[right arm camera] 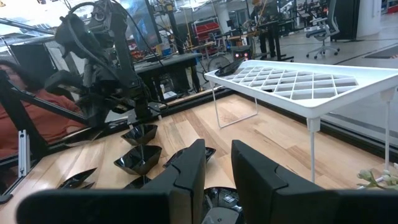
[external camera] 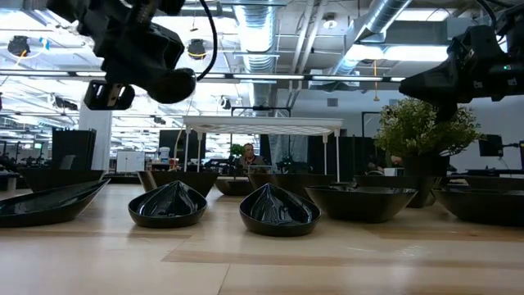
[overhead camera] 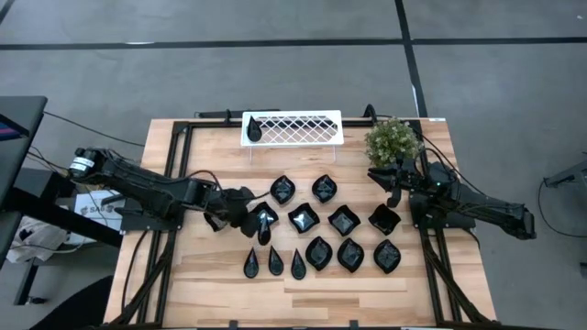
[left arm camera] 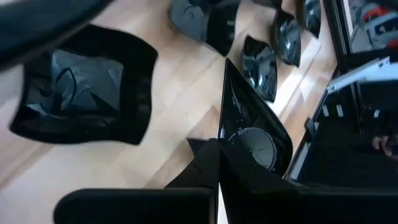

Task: Pick & Place Mini shaped plates
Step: Stack the drop-shaped plate on top of the drop-shaped plate on the shelf

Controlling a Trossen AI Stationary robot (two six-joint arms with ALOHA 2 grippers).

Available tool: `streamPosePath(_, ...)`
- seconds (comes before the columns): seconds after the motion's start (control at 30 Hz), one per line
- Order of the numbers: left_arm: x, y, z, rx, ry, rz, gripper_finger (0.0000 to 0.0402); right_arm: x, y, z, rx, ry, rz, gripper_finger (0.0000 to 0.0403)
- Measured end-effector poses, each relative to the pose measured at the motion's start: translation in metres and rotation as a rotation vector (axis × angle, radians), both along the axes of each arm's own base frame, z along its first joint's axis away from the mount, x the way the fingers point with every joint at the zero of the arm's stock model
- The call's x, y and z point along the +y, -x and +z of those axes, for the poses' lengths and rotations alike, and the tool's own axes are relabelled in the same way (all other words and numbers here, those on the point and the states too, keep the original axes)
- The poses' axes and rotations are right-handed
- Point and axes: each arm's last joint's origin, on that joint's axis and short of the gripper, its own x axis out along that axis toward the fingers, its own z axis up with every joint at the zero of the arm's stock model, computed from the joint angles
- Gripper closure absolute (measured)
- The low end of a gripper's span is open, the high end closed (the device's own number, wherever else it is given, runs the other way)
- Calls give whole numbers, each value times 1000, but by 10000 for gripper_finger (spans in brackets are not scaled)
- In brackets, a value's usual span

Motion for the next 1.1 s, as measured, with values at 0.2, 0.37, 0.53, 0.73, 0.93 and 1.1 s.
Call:
streamPosePath(0.2, 21, -6, 4, -15, -32, 86, 398, 0, 0, 0, 0, 0, 0, 329)
streamPosePath(0.37, 44, -18, 21, -76, -119, 149, 398, 0, 0, 0, 0, 0, 0, 329)
streamPosePath(0.53, 74, -21, 35, -48, -190, 201, 398, 0, 0, 0, 0, 0, 0, 329)
streamPosePath(0.73, 113, -20, 56, -9, -279, 224, 398, 0, 0, 0, 0, 0, 0, 329)
streamPosePath(0.93, 149, -17, 82, -16, -355, 260, 398, 0, 0, 0, 1, 0, -13, 329)
streamPosePath(1.1, 173, -9, 96, 7, -403, 285, 398, -2, 1, 0, 1, 0, -65, 329)
